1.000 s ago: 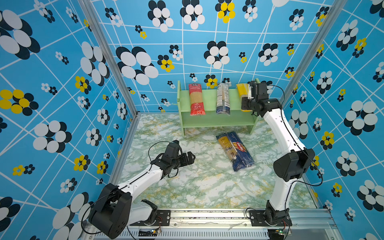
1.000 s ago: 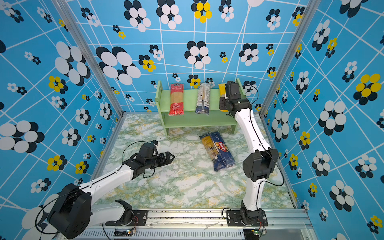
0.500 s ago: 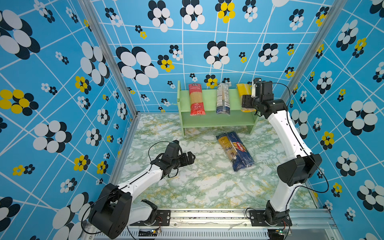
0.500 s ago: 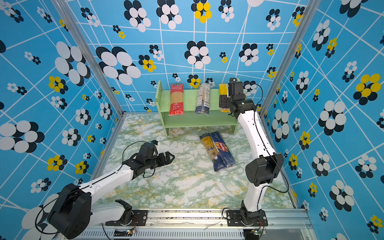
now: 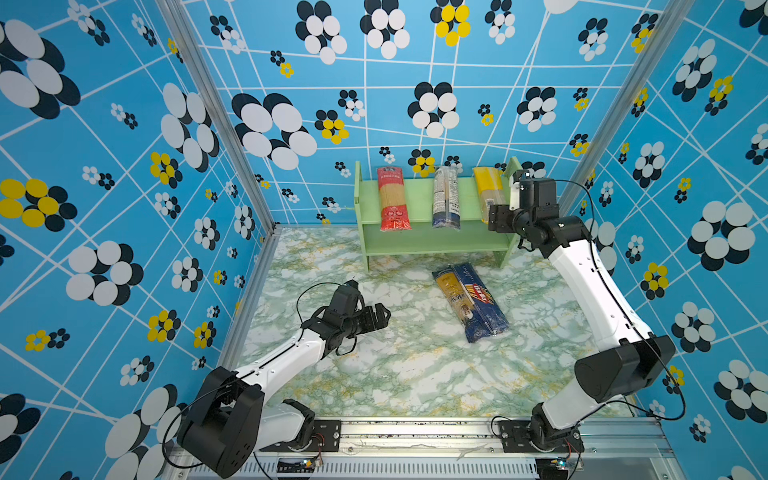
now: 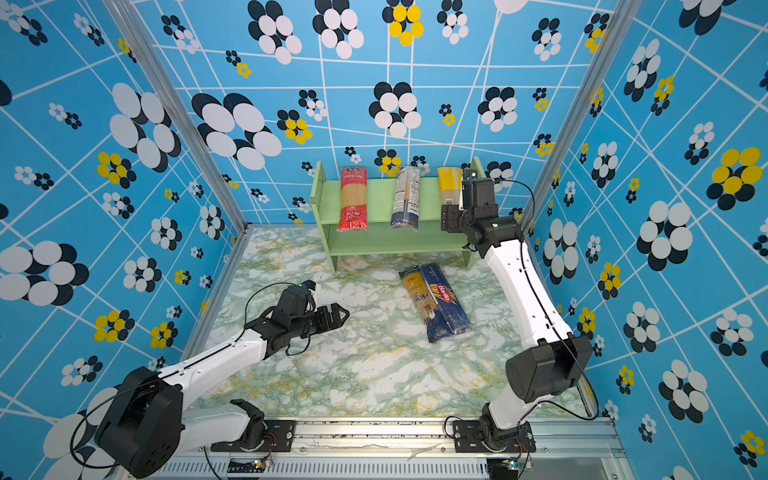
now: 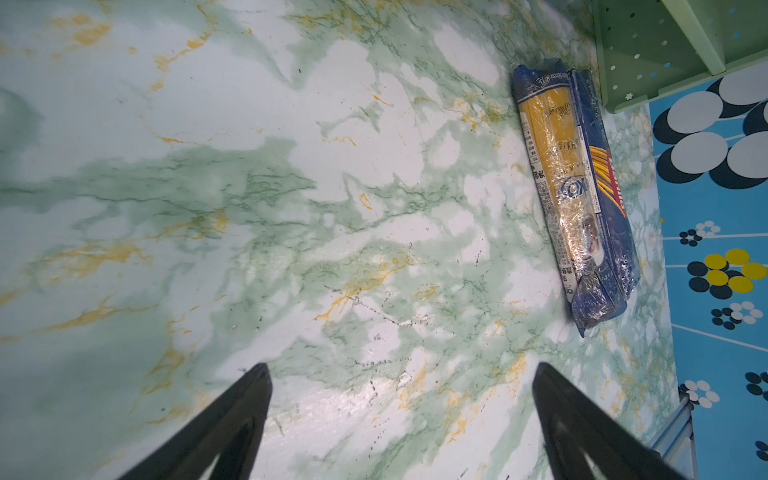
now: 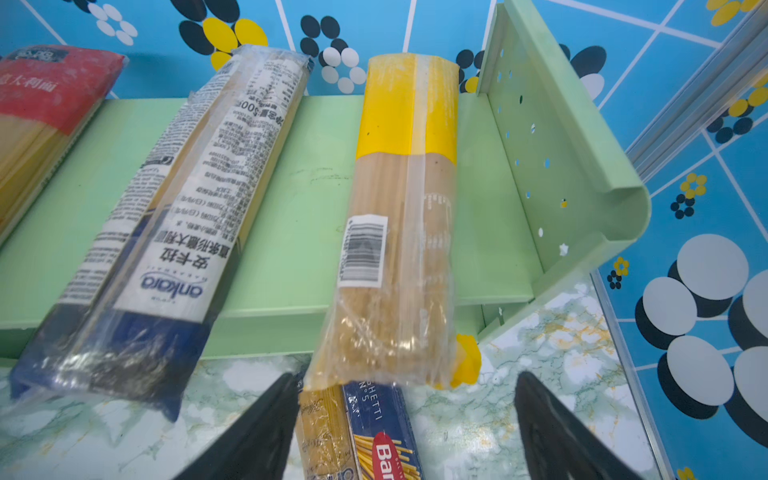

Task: Place and organize the pasta boxes and bags onto the shelf
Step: 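Draw the right gripper back and move it over the blue Barilla box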

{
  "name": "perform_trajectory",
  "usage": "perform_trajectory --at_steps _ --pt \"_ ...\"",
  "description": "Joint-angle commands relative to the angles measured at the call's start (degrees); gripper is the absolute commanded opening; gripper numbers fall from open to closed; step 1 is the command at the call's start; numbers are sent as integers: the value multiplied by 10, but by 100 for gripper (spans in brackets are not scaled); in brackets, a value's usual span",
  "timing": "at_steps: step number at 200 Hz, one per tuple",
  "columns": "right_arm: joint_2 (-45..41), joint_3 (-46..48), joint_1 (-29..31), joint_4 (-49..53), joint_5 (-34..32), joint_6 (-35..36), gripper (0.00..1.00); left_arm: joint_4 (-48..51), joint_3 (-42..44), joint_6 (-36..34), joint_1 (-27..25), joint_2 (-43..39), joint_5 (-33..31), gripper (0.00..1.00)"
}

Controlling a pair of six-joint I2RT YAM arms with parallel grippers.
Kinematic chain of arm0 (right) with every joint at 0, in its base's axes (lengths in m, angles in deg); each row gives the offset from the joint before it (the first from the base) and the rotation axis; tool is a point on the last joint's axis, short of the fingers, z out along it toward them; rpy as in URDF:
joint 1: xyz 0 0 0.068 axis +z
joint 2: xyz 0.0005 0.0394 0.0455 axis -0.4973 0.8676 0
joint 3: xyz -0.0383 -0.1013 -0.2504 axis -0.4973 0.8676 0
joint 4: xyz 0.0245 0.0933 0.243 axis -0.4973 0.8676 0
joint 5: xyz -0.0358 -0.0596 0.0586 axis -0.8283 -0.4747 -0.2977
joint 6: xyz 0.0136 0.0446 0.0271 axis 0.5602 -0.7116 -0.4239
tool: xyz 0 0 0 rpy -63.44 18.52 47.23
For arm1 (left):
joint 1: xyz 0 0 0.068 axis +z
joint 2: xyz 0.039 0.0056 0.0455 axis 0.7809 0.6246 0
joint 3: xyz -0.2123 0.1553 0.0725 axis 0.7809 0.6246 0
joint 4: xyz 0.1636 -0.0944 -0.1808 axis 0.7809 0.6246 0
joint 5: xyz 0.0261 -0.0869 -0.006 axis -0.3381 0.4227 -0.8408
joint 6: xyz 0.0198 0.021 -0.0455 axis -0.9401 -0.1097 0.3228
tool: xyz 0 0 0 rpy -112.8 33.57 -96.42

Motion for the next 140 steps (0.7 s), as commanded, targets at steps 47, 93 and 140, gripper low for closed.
perform_trajectory --at_steps 47,93,140 --pt "-139 209 65 -65 -9 13 87 -19 -23 -1 0 44 0 99" --pt "-235 360 71 -107 18 -34 88 -50 -32 18 -2 75 20 99" --pt "-274 462 72 -112 18 -102 87 -39 -60 24 -10 92 15 99"
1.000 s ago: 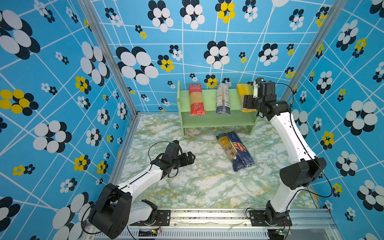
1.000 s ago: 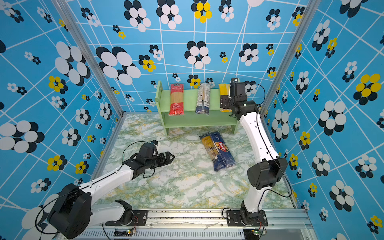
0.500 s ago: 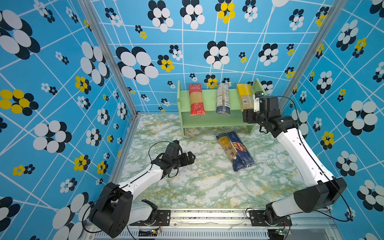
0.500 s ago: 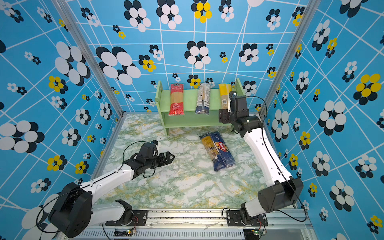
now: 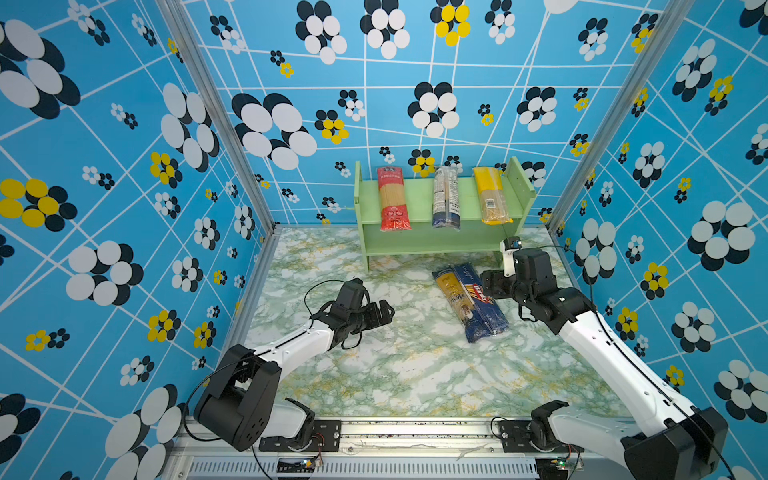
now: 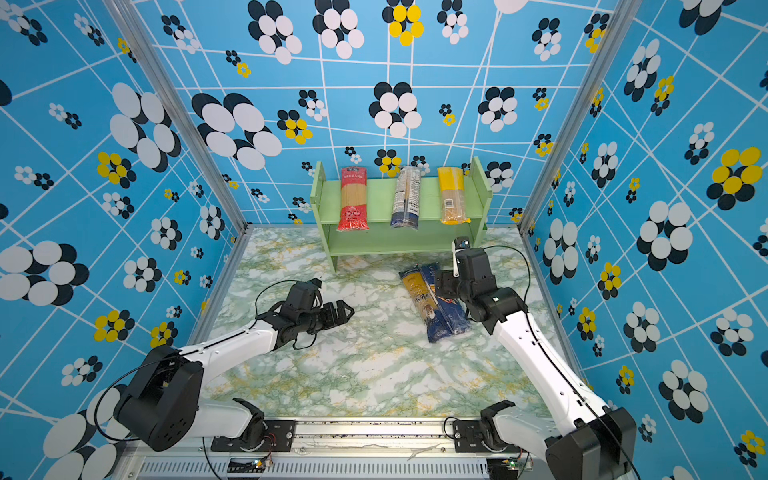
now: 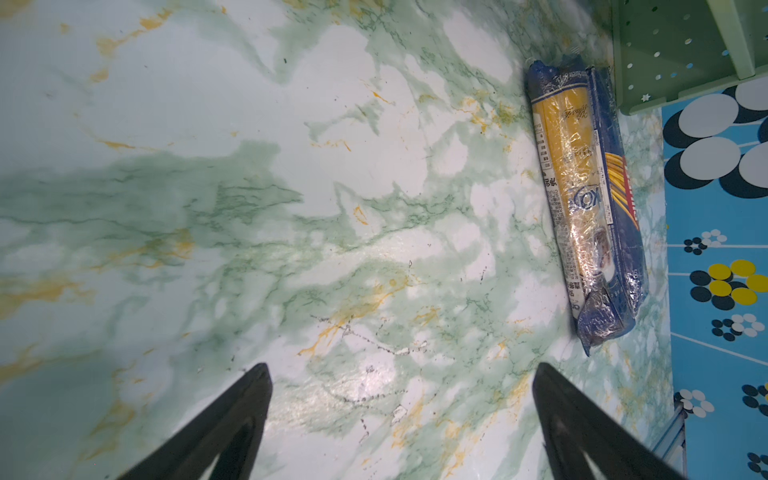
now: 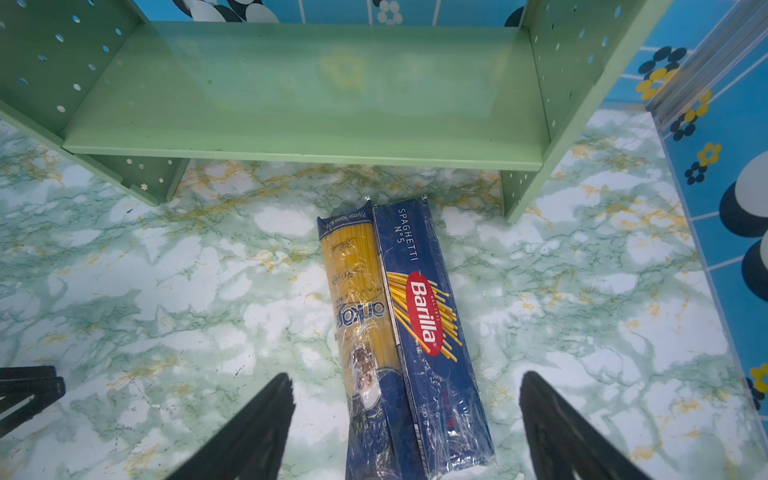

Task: Place and organize the pasta boxes and bags onto the shelf
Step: 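Draw the right gripper back and move it over the blue Barilla box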

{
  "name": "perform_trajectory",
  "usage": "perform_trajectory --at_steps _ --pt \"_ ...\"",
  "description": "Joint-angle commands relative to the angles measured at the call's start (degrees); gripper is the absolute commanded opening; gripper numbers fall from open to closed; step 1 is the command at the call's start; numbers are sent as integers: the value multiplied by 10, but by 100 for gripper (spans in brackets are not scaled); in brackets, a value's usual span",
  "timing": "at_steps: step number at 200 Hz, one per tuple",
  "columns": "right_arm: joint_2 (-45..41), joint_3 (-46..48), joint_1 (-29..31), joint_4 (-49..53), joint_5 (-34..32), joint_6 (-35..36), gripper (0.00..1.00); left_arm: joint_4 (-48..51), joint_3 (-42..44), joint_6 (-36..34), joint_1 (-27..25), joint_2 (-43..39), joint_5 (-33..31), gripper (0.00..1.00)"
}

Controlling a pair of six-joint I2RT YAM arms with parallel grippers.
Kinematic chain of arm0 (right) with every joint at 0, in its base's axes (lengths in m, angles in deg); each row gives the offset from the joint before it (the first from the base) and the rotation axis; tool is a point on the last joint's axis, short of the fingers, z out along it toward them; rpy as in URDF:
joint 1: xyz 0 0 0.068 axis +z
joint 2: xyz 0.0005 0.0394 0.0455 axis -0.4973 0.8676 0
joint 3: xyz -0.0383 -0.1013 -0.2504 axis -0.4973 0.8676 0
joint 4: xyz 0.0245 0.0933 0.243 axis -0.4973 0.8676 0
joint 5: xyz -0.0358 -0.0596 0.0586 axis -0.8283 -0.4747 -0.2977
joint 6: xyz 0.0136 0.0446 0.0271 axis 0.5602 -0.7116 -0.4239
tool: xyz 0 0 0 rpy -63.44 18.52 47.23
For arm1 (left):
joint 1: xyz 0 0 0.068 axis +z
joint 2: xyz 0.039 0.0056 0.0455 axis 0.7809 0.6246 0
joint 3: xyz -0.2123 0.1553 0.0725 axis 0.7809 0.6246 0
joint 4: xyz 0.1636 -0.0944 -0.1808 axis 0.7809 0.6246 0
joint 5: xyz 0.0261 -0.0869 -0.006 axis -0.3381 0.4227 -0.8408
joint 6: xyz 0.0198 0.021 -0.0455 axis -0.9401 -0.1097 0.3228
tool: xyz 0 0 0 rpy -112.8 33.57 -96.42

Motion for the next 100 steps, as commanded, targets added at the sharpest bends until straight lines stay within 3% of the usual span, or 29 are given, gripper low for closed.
perform_trajectory --at_steps 1,45,100 --pt "-13 41 3 -20 6 -54 87 -4 -29 8 -8 12 1 99" --pt "-3 117 9 -54 11 -134 86 7 -61 15 -31 32 -9 99" --pt "25 176 13 -88 21 -162 86 28 -102 27 -58 66 -26 99"
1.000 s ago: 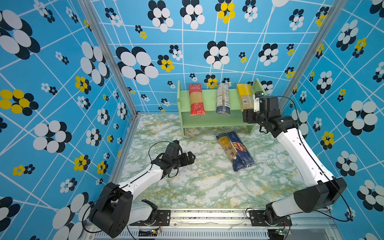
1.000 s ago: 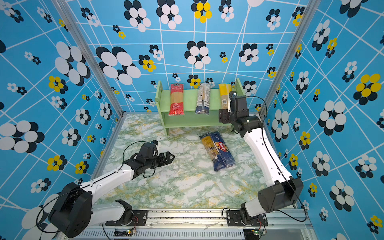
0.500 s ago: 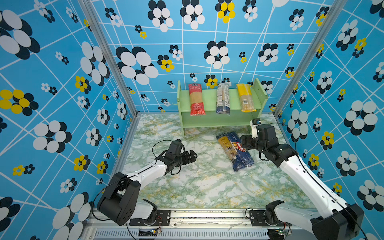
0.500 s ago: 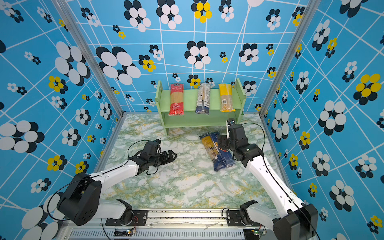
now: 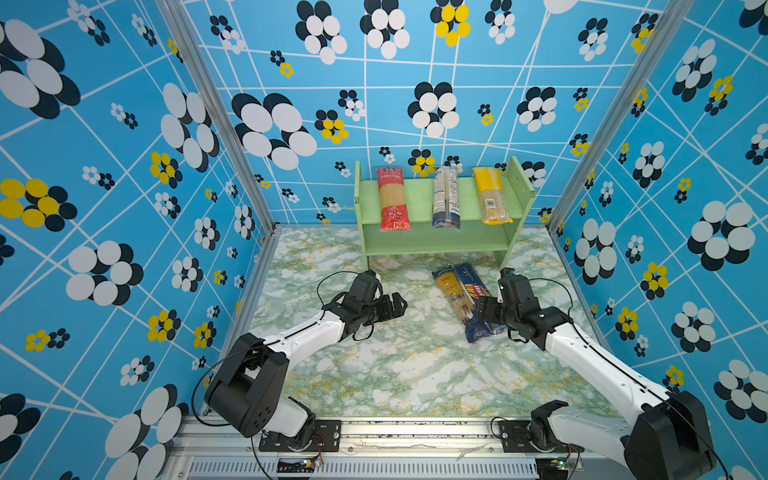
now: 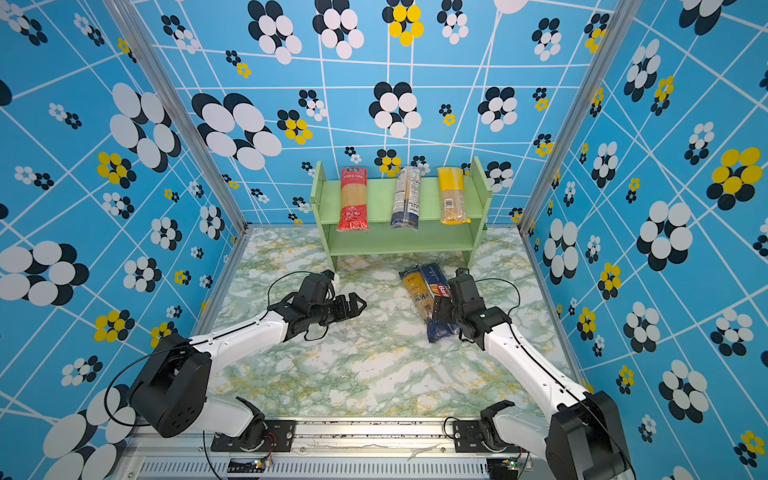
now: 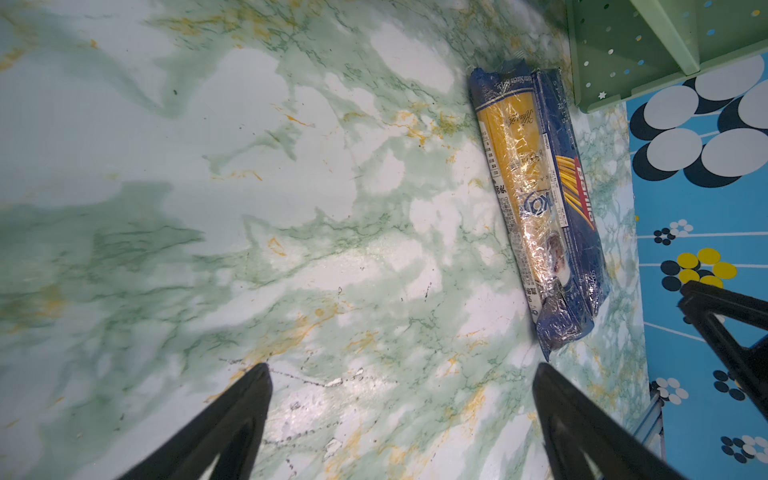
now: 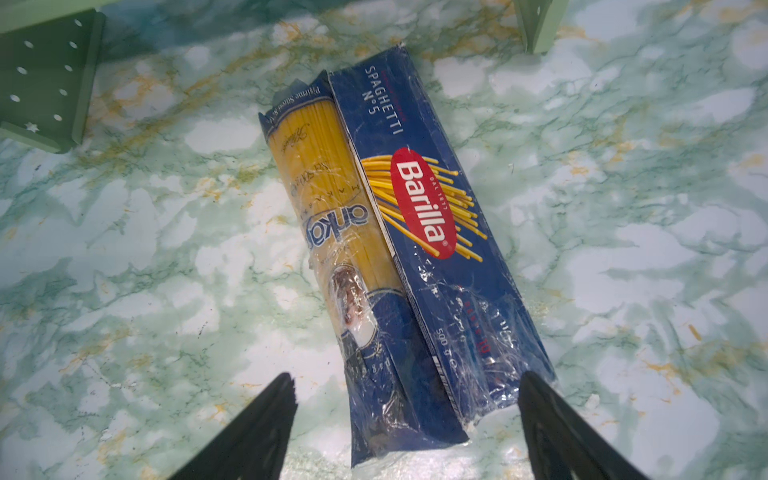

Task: Place and organize the pasta boxes and bags onto the shelf
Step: 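Draw the right gripper back and move it over the blue Barilla box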

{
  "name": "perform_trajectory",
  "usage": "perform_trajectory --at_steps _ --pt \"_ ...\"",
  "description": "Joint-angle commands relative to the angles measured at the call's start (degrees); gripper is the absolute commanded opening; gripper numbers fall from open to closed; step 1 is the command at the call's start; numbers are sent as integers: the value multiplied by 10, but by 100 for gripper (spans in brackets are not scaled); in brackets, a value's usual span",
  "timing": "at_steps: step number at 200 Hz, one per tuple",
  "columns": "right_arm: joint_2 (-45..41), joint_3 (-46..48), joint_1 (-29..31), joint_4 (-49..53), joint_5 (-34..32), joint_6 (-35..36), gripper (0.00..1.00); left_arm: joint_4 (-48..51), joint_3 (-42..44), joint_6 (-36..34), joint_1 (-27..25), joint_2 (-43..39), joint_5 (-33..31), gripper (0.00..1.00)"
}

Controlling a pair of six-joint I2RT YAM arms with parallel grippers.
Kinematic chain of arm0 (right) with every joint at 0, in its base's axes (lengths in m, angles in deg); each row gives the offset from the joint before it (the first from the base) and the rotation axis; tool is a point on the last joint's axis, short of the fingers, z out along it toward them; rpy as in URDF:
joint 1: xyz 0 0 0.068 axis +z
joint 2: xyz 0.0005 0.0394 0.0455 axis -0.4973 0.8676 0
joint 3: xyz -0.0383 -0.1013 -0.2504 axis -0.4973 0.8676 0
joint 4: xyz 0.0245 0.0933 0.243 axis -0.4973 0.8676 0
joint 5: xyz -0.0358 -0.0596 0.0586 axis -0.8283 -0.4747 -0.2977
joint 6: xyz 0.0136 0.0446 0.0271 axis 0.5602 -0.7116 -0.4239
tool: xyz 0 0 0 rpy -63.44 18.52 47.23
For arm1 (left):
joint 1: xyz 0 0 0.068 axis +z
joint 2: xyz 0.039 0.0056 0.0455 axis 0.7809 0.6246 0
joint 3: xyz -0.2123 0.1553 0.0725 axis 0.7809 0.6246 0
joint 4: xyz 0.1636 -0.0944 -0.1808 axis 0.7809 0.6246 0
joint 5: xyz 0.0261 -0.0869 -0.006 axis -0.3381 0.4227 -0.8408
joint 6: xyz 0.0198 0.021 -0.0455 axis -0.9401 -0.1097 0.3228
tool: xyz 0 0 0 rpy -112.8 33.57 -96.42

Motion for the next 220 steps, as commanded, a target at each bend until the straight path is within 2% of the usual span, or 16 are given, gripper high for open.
perform_trajectory --at_steps 1,45,101,150,220 --pt "9 19 4 -25 4 -29 86 18 -28 10 -10 18 -16 99" --pt "38 35 4 -24 -25 -39 86 39 -72 11 -34 55 -30 99" --pt "85 -1 4 7 -105 -57 87 45 -115 18 -46 89 -27 99" --pt "171 -58 4 44 -116 -60 87 34 -112 19 -48 86 -33 99" --pt "219 -112 4 97 -155 -89 90 40 -77 -23 -44 62 -40 99"
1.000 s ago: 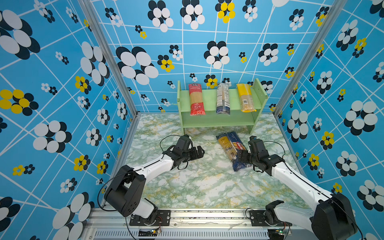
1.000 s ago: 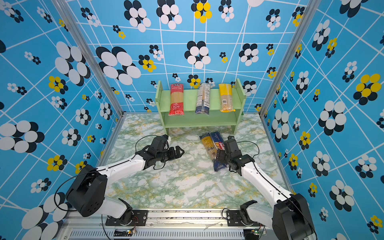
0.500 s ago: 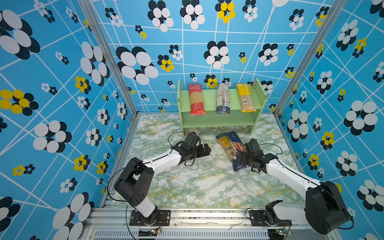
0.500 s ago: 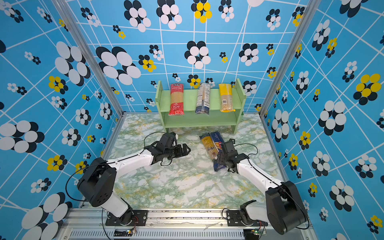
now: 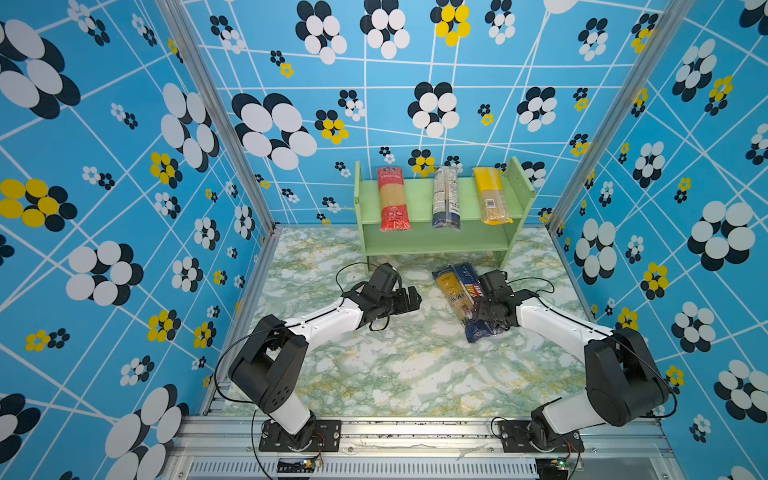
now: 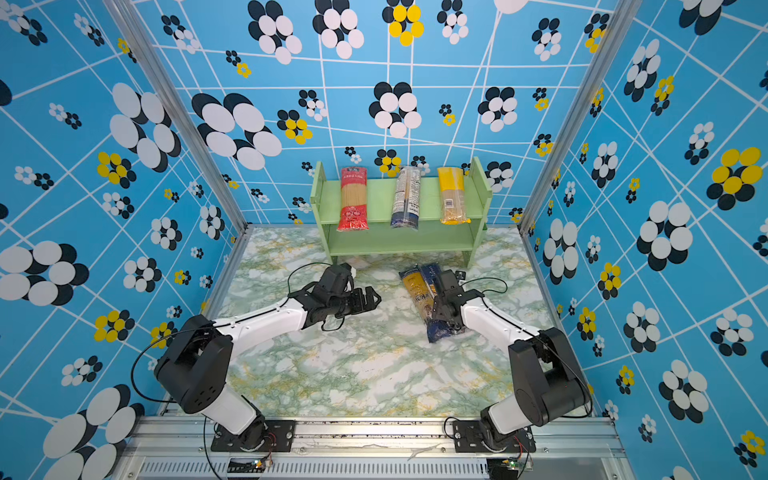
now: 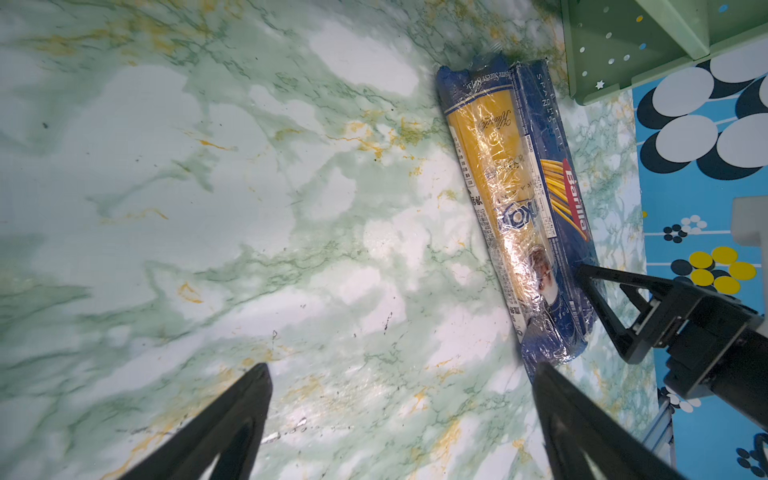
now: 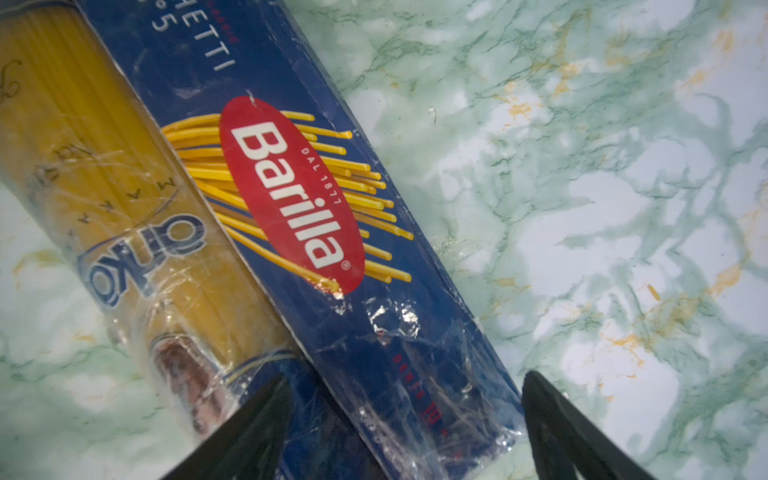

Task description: Place and organize the pasta boxes and bags onto the shelf

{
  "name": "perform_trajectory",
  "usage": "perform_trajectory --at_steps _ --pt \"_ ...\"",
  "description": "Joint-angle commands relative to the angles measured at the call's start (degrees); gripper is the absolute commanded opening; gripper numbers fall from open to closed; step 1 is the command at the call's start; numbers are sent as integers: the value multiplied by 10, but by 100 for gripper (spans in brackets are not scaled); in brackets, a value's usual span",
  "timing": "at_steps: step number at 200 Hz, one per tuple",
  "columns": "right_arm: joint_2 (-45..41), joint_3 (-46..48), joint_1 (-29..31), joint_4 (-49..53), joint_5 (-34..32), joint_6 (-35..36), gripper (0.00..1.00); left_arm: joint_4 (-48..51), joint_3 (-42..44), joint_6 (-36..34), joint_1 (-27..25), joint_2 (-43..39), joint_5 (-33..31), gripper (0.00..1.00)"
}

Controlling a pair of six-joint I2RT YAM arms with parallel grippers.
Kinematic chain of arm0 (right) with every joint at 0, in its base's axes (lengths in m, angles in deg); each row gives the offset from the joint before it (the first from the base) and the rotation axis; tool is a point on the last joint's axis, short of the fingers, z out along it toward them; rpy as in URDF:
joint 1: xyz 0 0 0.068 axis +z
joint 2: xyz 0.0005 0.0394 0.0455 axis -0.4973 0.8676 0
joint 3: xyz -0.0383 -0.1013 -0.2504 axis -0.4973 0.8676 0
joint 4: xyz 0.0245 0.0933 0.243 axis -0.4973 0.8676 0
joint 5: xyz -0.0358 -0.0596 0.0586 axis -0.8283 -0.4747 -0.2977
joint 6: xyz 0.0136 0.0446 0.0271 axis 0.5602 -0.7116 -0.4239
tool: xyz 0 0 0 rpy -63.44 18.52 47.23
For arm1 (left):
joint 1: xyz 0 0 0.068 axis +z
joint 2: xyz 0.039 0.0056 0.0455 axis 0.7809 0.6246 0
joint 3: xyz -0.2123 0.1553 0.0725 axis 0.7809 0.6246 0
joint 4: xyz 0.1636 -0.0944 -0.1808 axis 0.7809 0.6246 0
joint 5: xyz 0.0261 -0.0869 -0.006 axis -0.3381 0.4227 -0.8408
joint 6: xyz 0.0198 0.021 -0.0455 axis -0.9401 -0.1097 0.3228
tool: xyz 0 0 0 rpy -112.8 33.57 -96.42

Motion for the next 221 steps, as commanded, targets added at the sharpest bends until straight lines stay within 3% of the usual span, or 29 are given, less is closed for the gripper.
perform_trajectory --at_steps 1,62,133,221 --pt "19 -27 4 47 -30 -20 90 10 23 -25 0 -20 -10 99" --pt "44 -54 32 92 -87 -31 93 -76 124 -2 45 -71 56 99" --pt "92 -67 52 119 -107 -58 94 -84 173 -9 60 -119 59 99" --pt "160 -115 116 111 -73 -96 95 -88 183 -7 75 -122 71 99"
